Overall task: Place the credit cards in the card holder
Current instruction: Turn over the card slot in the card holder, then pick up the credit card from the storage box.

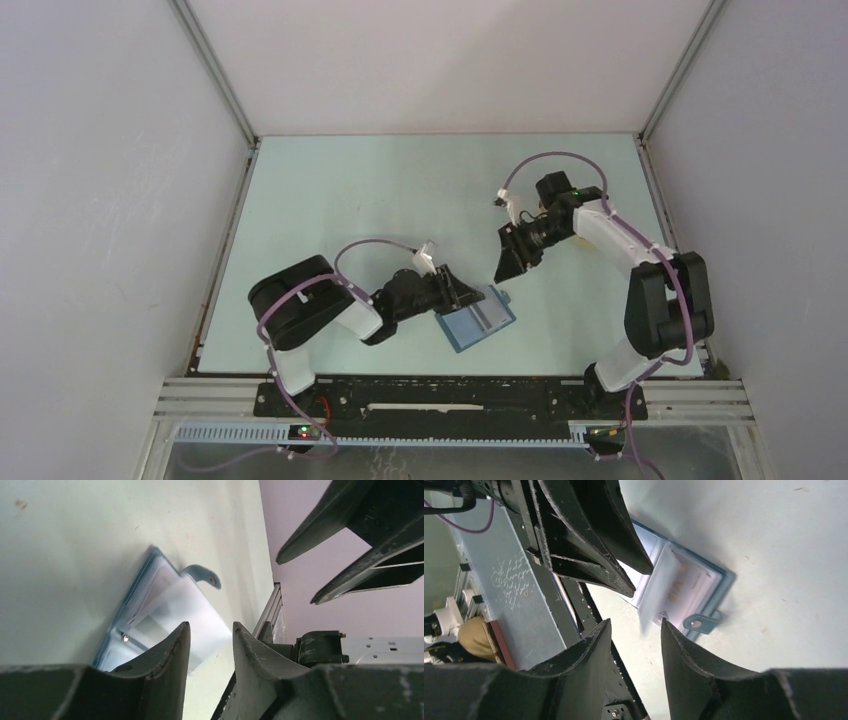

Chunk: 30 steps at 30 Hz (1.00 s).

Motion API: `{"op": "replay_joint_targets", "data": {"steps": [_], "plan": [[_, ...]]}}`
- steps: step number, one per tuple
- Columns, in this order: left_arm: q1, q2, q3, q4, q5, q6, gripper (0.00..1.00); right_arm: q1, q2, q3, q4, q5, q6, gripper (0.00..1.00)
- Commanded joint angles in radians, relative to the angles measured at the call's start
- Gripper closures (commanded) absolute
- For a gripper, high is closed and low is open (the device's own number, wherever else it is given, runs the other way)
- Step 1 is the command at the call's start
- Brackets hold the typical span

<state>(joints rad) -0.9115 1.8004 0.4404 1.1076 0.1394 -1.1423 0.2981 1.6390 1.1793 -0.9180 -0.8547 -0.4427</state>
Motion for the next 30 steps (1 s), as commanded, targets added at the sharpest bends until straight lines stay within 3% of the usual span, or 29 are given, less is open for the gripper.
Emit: {"op": "replay_joint_targets", "data": {"steps": [1, 7, 11, 13, 16, 17, 20, 24, 26, 30], "plan": [[0.017, 0.037, 0.102, -0.099, 0.048, 0.083, 0.57, -0.060, -0.108, 0.022, -0.024, -0.040, -0.041, 0.50], [0.027, 0.037, 0.153, -0.141, 0.096, 0.139, 0.56, -0.154, -0.233, 0.003, -0.014, -0.055, -0.057, 0.50], [0.051, -0.076, 0.127, -0.151, 0.126, 0.242, 0.54, -0.216, -0.352, -0.003, 0.018, -0.070, -0.070, 0.50], [0.066, -0.166, 0.128, -0.242, 0.137, 0.339, 0.54, -0.247, -0.432, -0.016, 0.087, -0.054, -0.060, 0.50], [0.077, -0.353, 0.162, -0.460, 0.099, 0.551, 0.52, -0.267, -0.562, -0.067, 0.240, 0.033, -0.046, 0.43], [0.077, -0.414, 0.177, -0.543, 0.063, 0.624, 0.50, -0.267, -0.585, -0.088, 0.279, 0.062, -0.054, 0.30], [0.077, -0.572, 0.212, -0.722, -0.081, 0.823, 0.38, -0.274, -0.579, -0.110, 0.377, 0.164, 0.035, 0.14], [0.077, -0.746, 0.172, -0.742, -0.312, 0.980, 0.13, -0.464, -0.451, -0.084, 0.452, -0.030, 0.337, 0.20], [0.080, -0.805, 0.119, -0.690, -0.401, 1.037, 0.01, -0.516, -0.392, -0.085, 0.483, 0.000, 0.426, 0.22], [0.117, -0.846, 0.070, -0.630, -0.462, 1.054, 0.00, -0.557, -0.309, -0.100, 0.542, 0.102, 0.574, 0.25]]}}
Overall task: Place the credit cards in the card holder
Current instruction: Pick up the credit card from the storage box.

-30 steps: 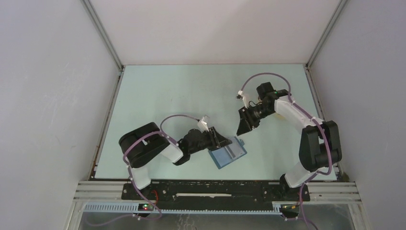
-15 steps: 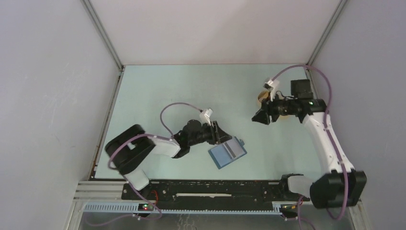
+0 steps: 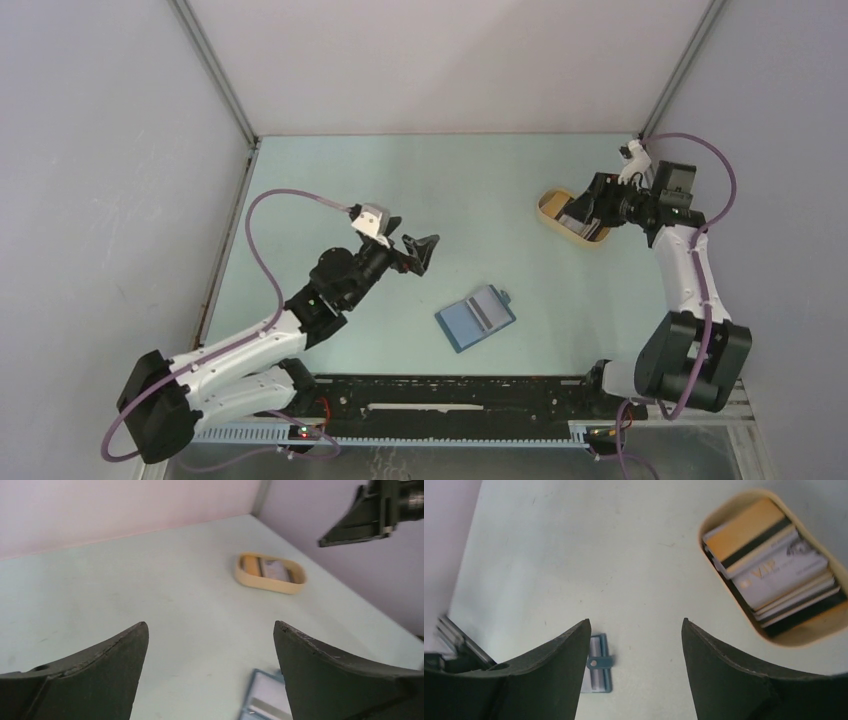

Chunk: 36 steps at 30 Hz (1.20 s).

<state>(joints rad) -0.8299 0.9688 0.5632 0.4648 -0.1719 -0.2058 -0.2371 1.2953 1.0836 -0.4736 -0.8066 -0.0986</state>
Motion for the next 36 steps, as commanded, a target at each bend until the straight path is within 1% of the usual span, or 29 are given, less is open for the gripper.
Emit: {"op": "replay_joint_targets", "data": {"steps": [1, 4, 7, 10, 13, 14, 19, 24, 36], "plan": [[0.048, -0.015, -0.054, 0.013, -0.129, 0.111, 0.00, -0.023, 0.054, -0.006, 0.104, 0.068, 0.254, 0.25], [0.057, -0.005, -0.048, 0.016, -0.100, 0.113, 0.00, -0.025, 0.104, 0.000, 0.150, 0.147, 0.326, 0.27], [0.058, 0.021, -0.061, 0.060, -0.083, 0.106, 0.00, -0.041, 0.190, 0.034, 0.156, 0.197, 0.385, 0.29], [0.058, 0.046, -0.131, 0.198, -0.068, 0.052, 0.00, -0.076, 0.287, 0.081, 0.157, 0.188, 0.431, 0.32], [0.058, 0.106, -0.235, 0.423, -0.015, 0.004, 0.00, -0.086, 0.370, 0.122, 0.154, 0.192, 0.440, 0.36], [0.058, 0.121, -0.249, 0.467, 0.008, 0.002, 0.00, -0.085, 0.389, 0.132, 0.159, 0.196, 0.445, 0.36], [0.057, 0.131, -0.238, 0.452, 0.021, 0.004, 0.00, -0.090, 0.469, 0.176, 0.166, 0.258, 0.469, 0.37], [0.058, 0.133, -0.240, 0.458, 0.037, 0.008, 0.00, -0.099, 0.544, 0.202, 0.159, 0.265, 0.487, 0.37], [0.057, 0.143, -0.238, 0.460, 0.049, 0.006, 0.00, -0.093, 0.629, 0.234, 0.163, 0.308, 0.506, 0.38]]}}
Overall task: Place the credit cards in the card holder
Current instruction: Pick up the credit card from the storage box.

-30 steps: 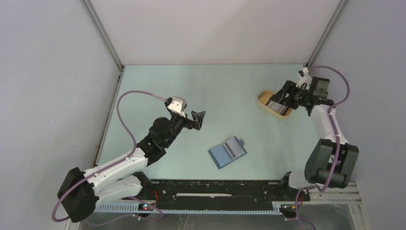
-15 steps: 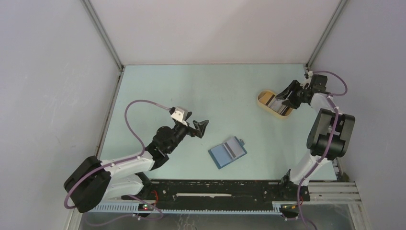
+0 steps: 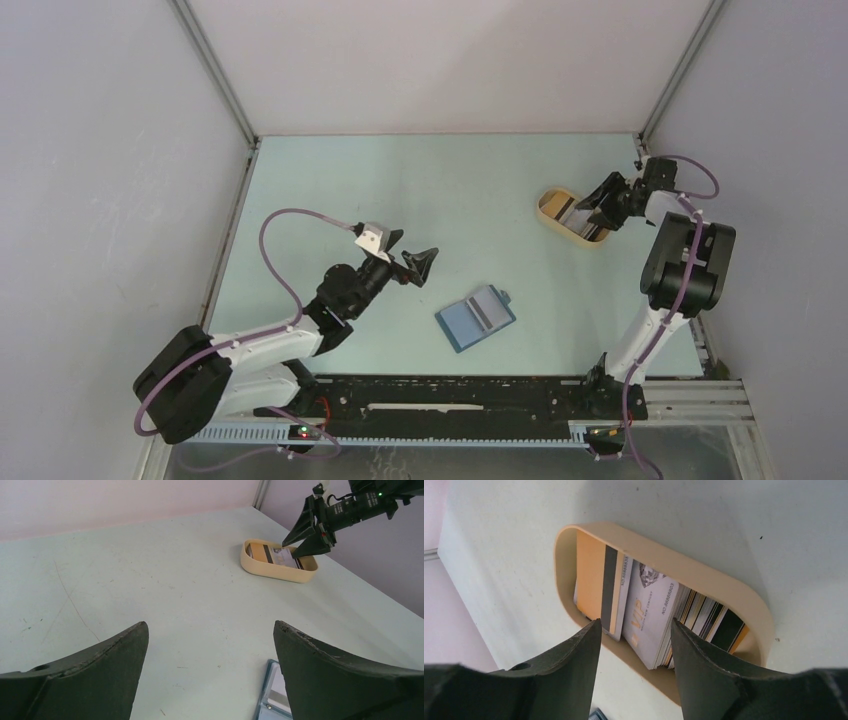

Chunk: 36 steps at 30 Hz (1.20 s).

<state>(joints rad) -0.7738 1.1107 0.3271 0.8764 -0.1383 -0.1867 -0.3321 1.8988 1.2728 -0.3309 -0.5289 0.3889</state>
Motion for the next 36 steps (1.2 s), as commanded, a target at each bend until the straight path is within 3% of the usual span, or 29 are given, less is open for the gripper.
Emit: {"op": "replay_joint_targets", "data": {"steps": [1, 8, 36], "plan": [[0.002, 0.001, -0.002, 0.049, 0.016, -0.013, 0.00, 0.005, 0.031, 0.048, 0.014, 0.046, 0.019, 0.38], [0.002, 0.001, -0.002, 0.049, 0.016, -0.013, 0.00, 0.020, 0.057, 0.062, 0.003, 0.044, 0.021, 0.34], [0.001, 0.008, 0.001, 0.049, 0.017, -0.014, 0.00, 0.032, 0.046, 0.061, 0.104, -0.203, 0.081, 0.37]]}}
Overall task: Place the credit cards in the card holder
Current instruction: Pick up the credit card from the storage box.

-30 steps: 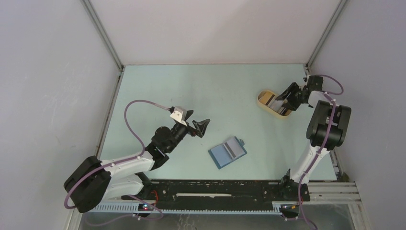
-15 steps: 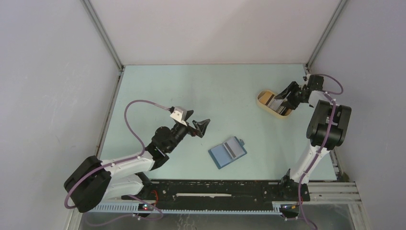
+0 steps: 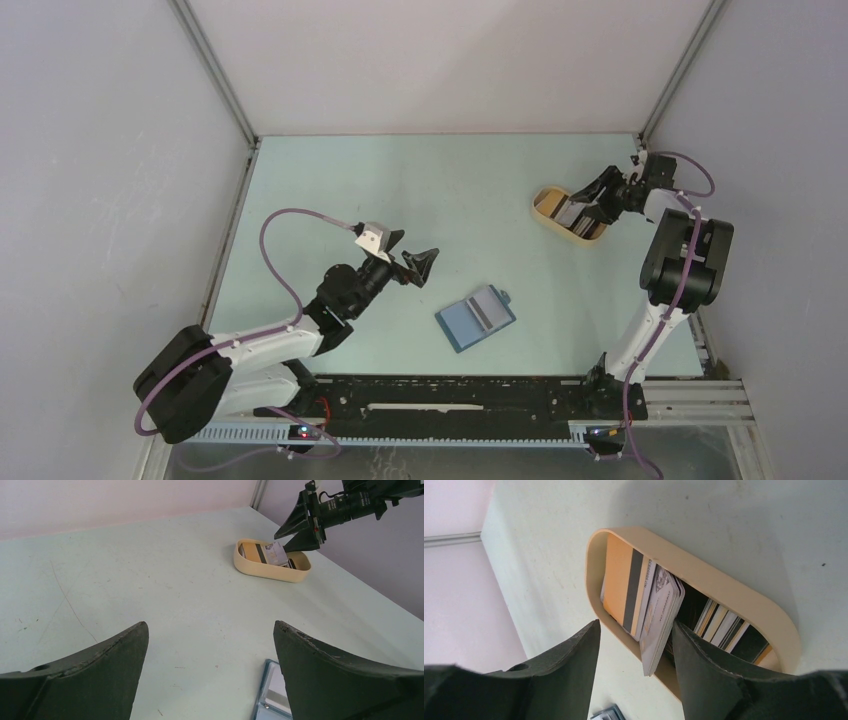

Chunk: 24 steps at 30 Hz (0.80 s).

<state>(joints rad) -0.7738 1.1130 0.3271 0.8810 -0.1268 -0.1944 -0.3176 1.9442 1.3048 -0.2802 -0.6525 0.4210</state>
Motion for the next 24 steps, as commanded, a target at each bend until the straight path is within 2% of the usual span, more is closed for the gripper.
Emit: {"op": "replay_joint_targets", "data": {"steps": [1, 12, 18, 24], "plan": [[0.002, 0.006, 0.001, 0.044, 0.004, -0.008, 0.00, 0.016, 0.008, 0.027, 0.065, -0.090, 0.061, 0.37], [0.002, 0.013, 0.006, 0.044, 0.006, -0.008, 0.00, 0.020, 0.057, 0.022, 0.137, -0.124, 0.125, 0.35], [0.001, 0.013, 0.006, 0.044, 0.006, -0.008, 0.00, 0.024, 0.073, 0.049, 0.070, -0.046, 0.095, 0.35], [0.001, 0.014, 0.006, 0.044, 0.006, -0.009, 0.00, 0.027, 0.077, 0.049, 0.080, -0.065, 0.100, 0.34]]}}
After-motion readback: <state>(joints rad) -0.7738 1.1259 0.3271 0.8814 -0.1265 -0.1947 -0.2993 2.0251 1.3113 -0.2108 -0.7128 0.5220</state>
